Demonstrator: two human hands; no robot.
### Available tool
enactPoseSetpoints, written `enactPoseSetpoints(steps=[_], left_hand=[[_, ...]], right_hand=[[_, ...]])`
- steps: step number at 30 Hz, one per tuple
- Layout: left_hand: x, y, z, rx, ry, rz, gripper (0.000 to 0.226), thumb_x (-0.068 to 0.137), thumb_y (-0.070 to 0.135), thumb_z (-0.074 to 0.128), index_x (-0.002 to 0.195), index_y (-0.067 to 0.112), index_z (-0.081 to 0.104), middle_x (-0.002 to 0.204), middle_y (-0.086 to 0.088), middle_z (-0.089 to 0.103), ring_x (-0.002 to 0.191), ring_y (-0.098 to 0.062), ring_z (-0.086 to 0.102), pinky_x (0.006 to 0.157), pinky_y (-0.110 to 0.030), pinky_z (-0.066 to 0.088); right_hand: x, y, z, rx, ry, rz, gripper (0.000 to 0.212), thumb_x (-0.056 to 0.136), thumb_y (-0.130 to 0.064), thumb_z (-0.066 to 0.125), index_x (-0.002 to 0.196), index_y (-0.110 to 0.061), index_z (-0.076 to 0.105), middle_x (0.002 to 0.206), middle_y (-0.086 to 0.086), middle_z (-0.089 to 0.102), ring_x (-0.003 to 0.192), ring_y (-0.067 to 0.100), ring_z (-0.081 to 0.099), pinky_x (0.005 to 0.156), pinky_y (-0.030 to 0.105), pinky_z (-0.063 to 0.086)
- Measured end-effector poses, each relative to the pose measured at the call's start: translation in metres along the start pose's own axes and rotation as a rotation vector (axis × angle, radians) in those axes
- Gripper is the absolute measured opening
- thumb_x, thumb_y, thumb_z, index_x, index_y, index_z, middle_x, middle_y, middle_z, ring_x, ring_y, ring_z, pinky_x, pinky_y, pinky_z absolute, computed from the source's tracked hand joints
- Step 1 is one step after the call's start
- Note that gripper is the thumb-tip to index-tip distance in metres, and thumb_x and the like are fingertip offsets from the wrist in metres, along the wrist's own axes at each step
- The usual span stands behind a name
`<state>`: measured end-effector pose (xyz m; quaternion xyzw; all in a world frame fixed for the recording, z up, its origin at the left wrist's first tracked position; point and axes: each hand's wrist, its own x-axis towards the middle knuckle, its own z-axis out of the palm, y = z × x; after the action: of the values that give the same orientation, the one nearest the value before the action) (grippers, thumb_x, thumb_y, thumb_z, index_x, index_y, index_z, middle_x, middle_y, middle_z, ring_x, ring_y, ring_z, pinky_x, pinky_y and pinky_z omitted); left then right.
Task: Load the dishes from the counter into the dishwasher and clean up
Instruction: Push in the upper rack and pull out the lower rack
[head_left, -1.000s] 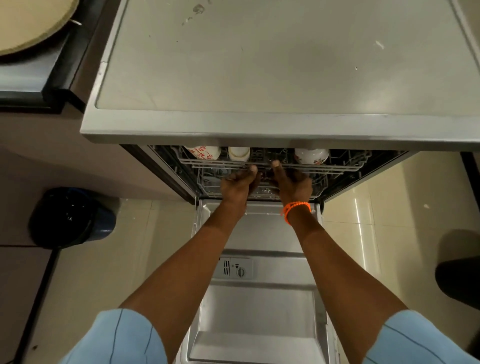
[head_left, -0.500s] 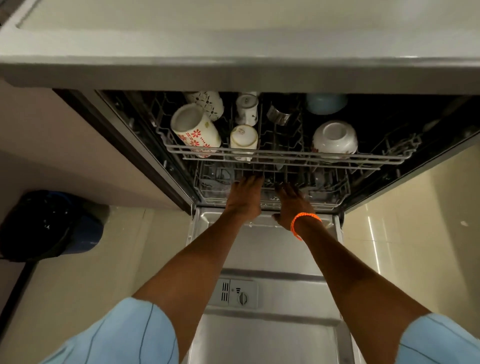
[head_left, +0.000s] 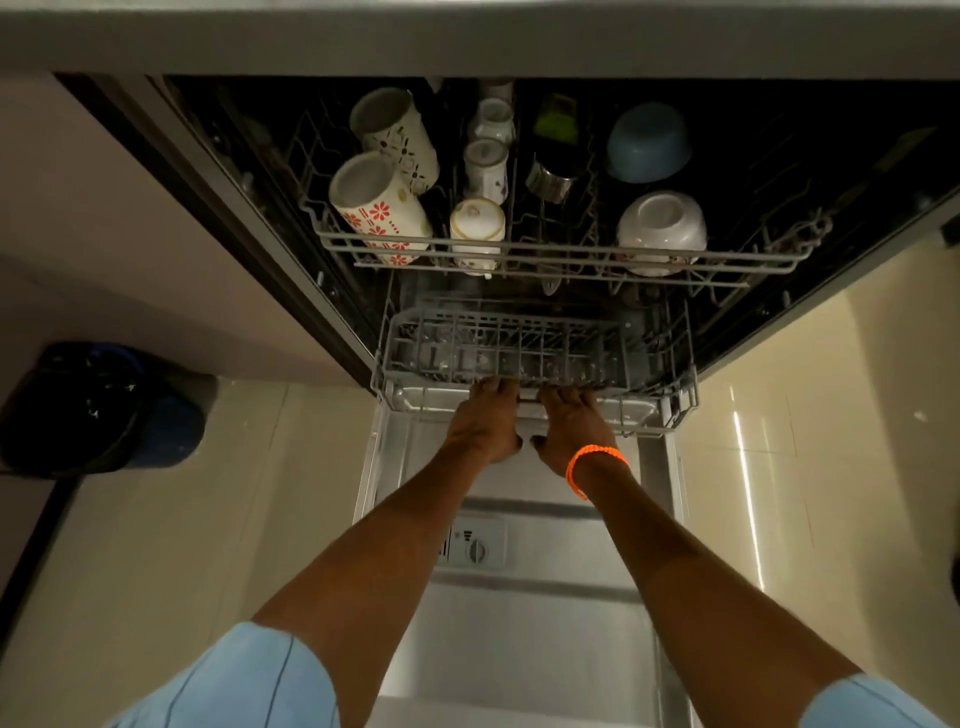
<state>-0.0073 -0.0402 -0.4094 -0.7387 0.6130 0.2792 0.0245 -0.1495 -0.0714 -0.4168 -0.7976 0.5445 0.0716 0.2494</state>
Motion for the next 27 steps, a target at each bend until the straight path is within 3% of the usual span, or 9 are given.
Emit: enactPoseSetpoints(steps=[7, 12, 16, 21, 27], left_hand=[[-0.083, 0.004, 0.042, -0.055, -0.013, -0.018, 0.076, 0.079, 0.028, 0.082, 0.141, 0.020, 0.039, 0.144, -0.007, 0.039, 0.128, -0.029, 0.044, 0.095, -0.041, 0.052], [-0.143, 0.005, 0.070, -0.032, -0.076, -0.039, 0.074, 0.080, 0.030, 0.079, 0.141, 0.020, 0.038, 0.141, -0.008, 0.040, 0.126, -0.030, 0.046, 0.095, -0.039, 0.050], [-0.178, 0.006, 0.082, 0.014, -0.173, -0.029, 0.084, 0.081, 0.035, 0.078, 0.149, 0.019, 0.030, 0.145, -0.011, 0.037, 0.130, -0.032, 0.042, 0.104, -0.041, 0.046], [-0.218, 0.004, 0.097, 0.007, -0.265, -0.035, 0.085, 0.083, 0.035, 0.076, 0.150, 0.016, 0.028, 0.152, -0.013, 0.030, 0.136, -0.034, 0.038, 0.107, -0.042, 0.045], [-0.252, 0.007, 0.109, -0.041, -0.258, -0.046, 0.085, 0.084, 0.036, 0.075, 0.152, 0.017, 0.027, 0.151, -0.013, 0.031, 0.135, -0.033, 0.039, 0.103, -0.043, 0.049]], right_hand=[[-0.089, -0.007, 0.030, 0.050, -0.001, 0.021, 0.074, 0.086, -0.029, 0.070, 0.150, -0.021, 0.034, 0.148, 0.000, 0.041, 0.141, 0.027, 0.026, 0.111, 0.036, 0.041], [-0.159, -0.016, 0.055, 0.080, -0.058, 0.089, 0.076, 0.091, -0.030, 0.064, 0.155, -0.024, 0.023, 0.160, 0.000, 0.024, 0.152, 0.027, 0.011, 0.115, 0.037, 0.037], [-0.200, -0.022, 0.067, 0.092, -0.091, 0.122, 0.076, 0.096, -0.028, 0.059, 0.158, -0.026, 0.016, 0.164, -0.001, 0.016, 0.153, 0.025, 0.002, 0.120, 0.035, 0.028], [-0.239, -0.030, 0.076, 0.099, -0.161, 0.149, 0.071, 0.098, -0.028, 0.054, 0.158, -0.024, 0.016, 0.164, -0.001, 0.017, 0.154, 0.025, 0.002, 0.120, 0.034, 0.029], [-0.268, -0.034, 0.080, 0.072, -0.181, 0.145, 0.065, 0.098, -0.029, 0.054, 0.156, -0.024, 0.025, 0.160, 0.001, 0.027, 0.152, 0.027, 0.011, 0.116, 0.039, 0.035]])
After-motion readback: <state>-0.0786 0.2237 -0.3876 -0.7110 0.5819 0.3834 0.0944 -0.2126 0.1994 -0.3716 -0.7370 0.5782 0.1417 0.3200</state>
